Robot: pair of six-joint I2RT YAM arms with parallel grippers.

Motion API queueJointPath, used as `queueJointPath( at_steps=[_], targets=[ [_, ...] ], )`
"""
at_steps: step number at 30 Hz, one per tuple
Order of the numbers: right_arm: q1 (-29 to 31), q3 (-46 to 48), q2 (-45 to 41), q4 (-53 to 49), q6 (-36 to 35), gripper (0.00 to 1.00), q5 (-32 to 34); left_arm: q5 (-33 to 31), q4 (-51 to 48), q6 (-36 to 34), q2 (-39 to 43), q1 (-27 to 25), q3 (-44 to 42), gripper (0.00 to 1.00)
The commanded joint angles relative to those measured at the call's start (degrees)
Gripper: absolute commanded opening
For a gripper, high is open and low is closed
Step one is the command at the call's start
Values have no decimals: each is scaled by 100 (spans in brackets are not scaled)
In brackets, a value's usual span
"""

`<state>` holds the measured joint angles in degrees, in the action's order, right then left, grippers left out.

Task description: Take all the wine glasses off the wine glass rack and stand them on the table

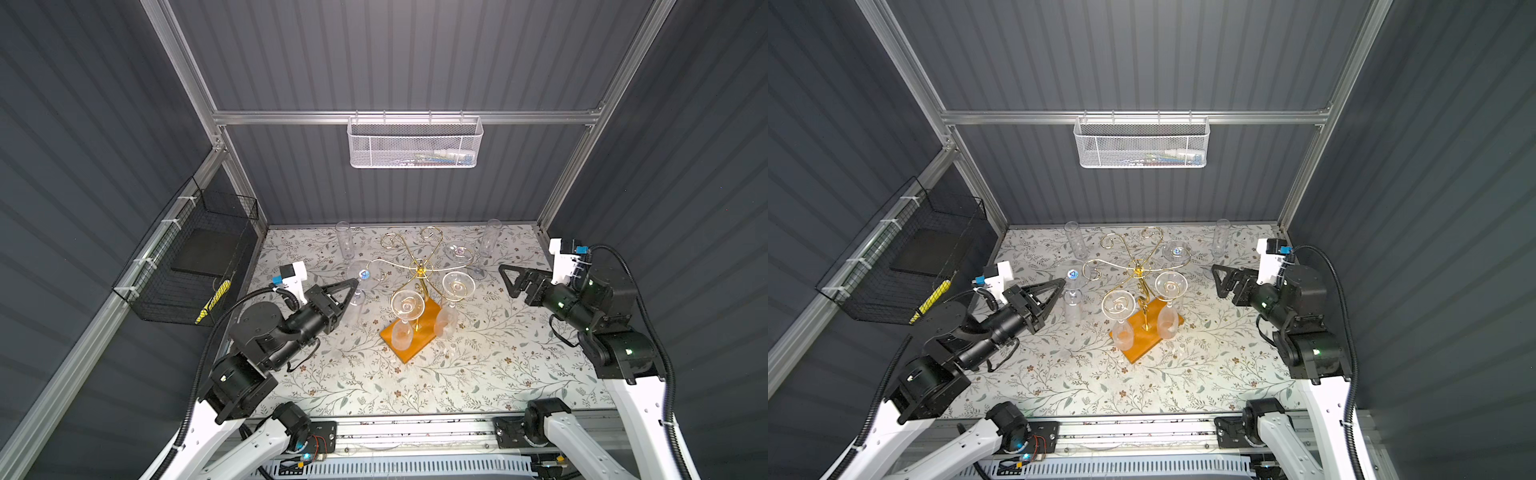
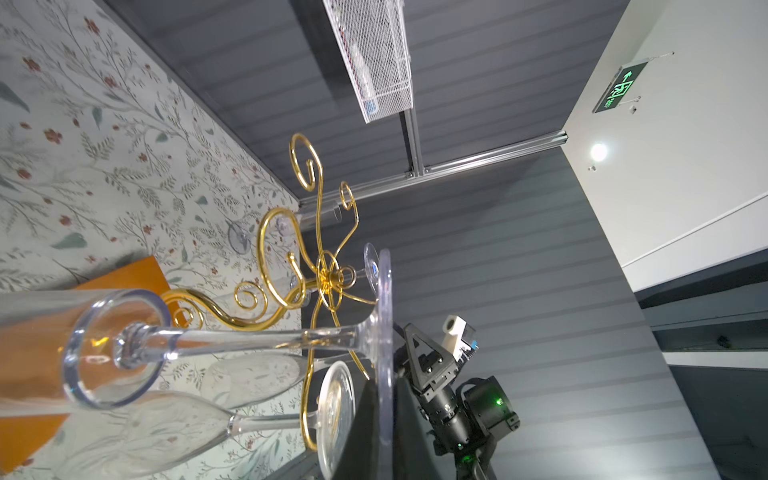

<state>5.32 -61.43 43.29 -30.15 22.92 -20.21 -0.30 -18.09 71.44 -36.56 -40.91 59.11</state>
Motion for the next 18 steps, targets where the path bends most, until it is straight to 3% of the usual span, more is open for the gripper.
queueJointPath(
  at_steps=[1,11,18],
  targets=[
    [13,-294,-22,-96,-77,99,-84,-372,-442,-1187,-104,-5,708,0],
    [13,-959,218,-177,-60,98,-357,122,-970,-4241,-1565,-5,2894,0],
    [13,-1700,579,-336,-7,95,-881,565,-1306,-6151,-2457,-5,3833,0]
  ],
)
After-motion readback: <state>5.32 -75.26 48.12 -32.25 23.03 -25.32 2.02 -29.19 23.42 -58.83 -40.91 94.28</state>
